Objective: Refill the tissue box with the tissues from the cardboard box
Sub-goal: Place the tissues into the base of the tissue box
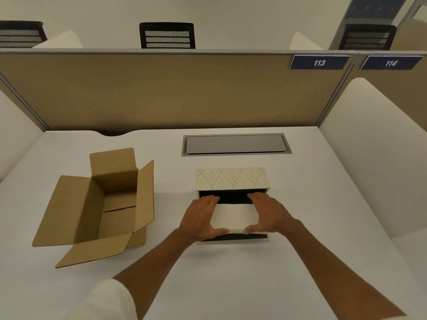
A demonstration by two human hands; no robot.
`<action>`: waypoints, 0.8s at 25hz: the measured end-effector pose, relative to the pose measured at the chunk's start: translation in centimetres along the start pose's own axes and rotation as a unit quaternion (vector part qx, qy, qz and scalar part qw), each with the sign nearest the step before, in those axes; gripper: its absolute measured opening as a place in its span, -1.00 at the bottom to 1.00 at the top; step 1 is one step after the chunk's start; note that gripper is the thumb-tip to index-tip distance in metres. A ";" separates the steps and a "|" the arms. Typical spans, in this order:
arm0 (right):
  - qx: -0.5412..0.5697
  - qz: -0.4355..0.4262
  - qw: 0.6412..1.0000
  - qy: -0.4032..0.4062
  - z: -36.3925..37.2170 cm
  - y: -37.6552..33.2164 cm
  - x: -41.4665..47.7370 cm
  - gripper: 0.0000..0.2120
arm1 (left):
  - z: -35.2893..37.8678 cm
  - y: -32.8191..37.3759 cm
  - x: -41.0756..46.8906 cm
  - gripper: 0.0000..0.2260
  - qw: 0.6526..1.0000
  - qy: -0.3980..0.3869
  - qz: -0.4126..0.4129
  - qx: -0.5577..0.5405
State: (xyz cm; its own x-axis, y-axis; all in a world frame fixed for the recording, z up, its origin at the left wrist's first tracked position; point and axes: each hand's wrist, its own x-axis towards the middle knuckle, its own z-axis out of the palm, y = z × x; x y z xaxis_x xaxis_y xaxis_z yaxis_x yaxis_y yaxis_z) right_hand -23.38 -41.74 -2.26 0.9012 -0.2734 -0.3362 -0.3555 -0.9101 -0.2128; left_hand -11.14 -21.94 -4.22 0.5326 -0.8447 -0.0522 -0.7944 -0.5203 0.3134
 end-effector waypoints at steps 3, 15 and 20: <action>-0.124 -0.048 0.989 -0.059 0.2 -0.3 1.6 0.17 | -0.5 -0.1 2.2 0.17 0.990 -0.125 0.017 0.062; -0.183 -0.088 0.976 -0.081 1.3 0.9 3.0 0.10 | 1.1 -0.6 4.1 -0.02 0.968 -0.212 0.005 0.132; -0.179 -0.103 0.975 -0.080 1.0 1.2 3.1 0.07 | 1.4 -0.6 4.0 -0.04 0.970 -0.205 0.007 0.129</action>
State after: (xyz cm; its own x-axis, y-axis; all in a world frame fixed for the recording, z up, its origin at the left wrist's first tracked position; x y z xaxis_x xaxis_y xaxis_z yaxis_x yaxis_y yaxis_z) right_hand -21.21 -43.33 -4.53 0.8845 -0.0471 -0.4642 -0.0355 -0.9988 0.0336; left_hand -8.89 -25.18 -5.94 0.4021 -0.8040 -0.4381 -0.8759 -0.4771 0.0718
